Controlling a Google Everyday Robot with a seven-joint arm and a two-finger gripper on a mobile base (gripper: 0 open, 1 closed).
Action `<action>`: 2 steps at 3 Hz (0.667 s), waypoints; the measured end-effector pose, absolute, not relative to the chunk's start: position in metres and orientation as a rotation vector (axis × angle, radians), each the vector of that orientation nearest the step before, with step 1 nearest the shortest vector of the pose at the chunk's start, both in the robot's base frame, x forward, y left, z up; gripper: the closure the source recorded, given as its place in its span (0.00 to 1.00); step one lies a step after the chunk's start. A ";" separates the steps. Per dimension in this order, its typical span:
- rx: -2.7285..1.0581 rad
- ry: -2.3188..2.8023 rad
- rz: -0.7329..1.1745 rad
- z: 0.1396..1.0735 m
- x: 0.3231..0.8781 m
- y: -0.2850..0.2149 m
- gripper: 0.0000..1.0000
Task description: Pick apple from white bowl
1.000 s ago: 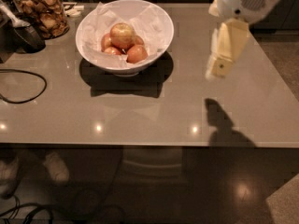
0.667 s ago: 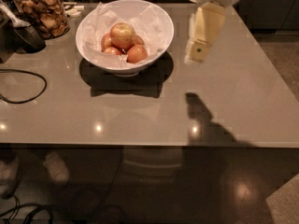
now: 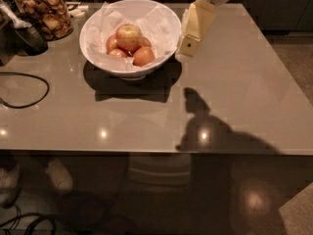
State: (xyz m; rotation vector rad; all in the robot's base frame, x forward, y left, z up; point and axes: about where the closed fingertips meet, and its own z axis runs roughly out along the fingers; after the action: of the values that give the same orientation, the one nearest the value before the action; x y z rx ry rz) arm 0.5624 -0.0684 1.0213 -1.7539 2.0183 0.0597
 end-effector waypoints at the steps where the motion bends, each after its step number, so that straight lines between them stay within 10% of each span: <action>1: -1.751 2.004 0.112 1.012 0.592 -0.048 0.00; 2: -1.754 1.994 0.142 1.008 0.608 -0.036 0.00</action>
Offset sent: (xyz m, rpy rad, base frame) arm 0.0622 0.0412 -0.0183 0.0625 0.0550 0.0383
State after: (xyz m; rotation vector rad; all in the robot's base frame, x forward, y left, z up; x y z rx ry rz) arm 0.6084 -0.0363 1.0078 -1.7538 1.9941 0.1418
